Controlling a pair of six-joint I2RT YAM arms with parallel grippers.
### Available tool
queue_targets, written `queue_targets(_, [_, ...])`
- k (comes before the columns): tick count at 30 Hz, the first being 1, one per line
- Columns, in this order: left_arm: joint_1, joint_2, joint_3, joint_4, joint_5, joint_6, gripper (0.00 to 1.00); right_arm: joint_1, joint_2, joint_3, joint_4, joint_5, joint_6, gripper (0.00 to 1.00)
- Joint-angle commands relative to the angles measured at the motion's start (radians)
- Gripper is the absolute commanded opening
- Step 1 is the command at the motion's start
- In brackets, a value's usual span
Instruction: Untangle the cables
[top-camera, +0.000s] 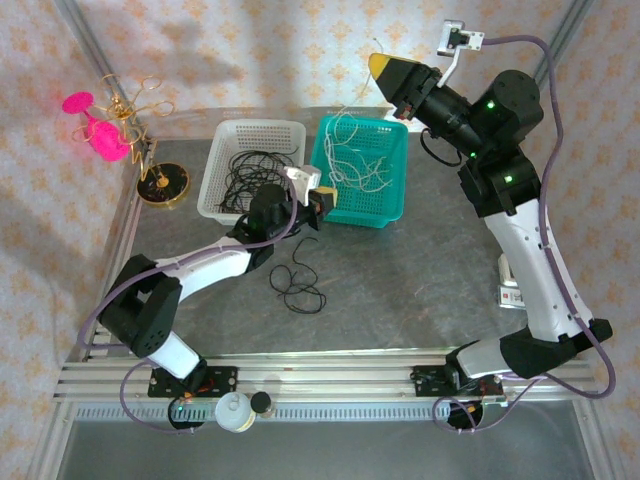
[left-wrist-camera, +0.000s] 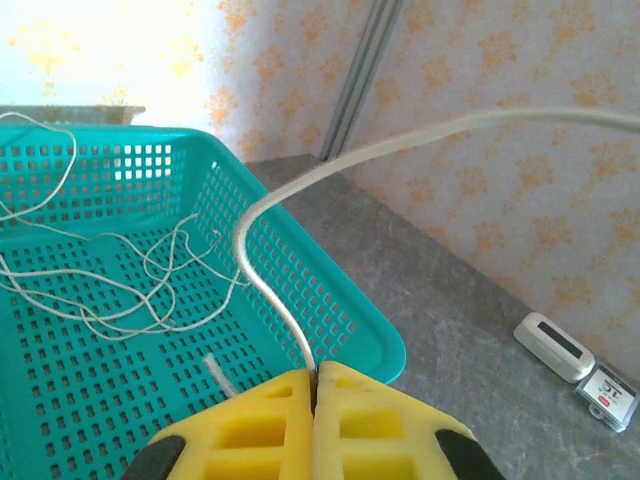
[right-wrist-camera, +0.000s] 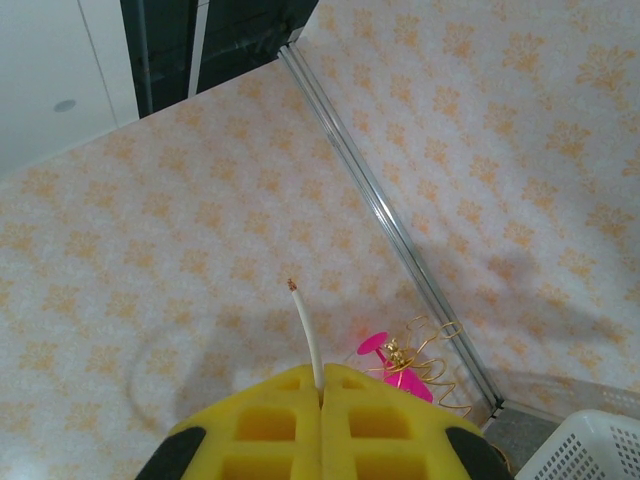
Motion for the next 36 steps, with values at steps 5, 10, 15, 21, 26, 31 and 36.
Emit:
queue_targets(5, [0.019, -0.079, -0.092, 0.045, 0.038, 0.037, 0.0, 0.006, -0.006, 0.073, -0.023, 0.013, -0.029, 0.0])
queue_targets(10, [0.037, -0.124, -0.187, 0.121, 0.121, 0.064, 0.0, 0.006, 0.01, 0.145, -0.087, 0.06, -0.073, 0.0])
queue_targets(15, [0.046, -0.175, -0.296, 0.246, 0.237, 0.106, 0.0, 0.005, 0.047, 0.224, -0.152, 0.107, -0.094, 0.0])
queue_targets(21, [0.047, -0.228, -0.381, 0.333, 0.324, 0.126, 0.0, -0.01, 0.093, 0.297, -0.209, 0.144, -0.103, 0.0])
queue_targets(26, [0.047, -0.259, -0.422, 0.337, 0.374, 0.128, 0.0, -0.058, 0.111, 0.315, -0.222, 0.152, -0.094, 0.0])
queue_targets(31, [0.047, -0.273, -0.438, 0.282, 0.414, 0.136, 0.0, -0.082, 0.118, 0.312, -0.217, 0.14, -0.085, 0.0])
queue_targets(36, [0.046, -0.279, -0.389, 0.094, 0.493, 0.141, 0.0, -0.087, 0.115, 0.273, -0.185, 0.121, -0.104, 0.0])
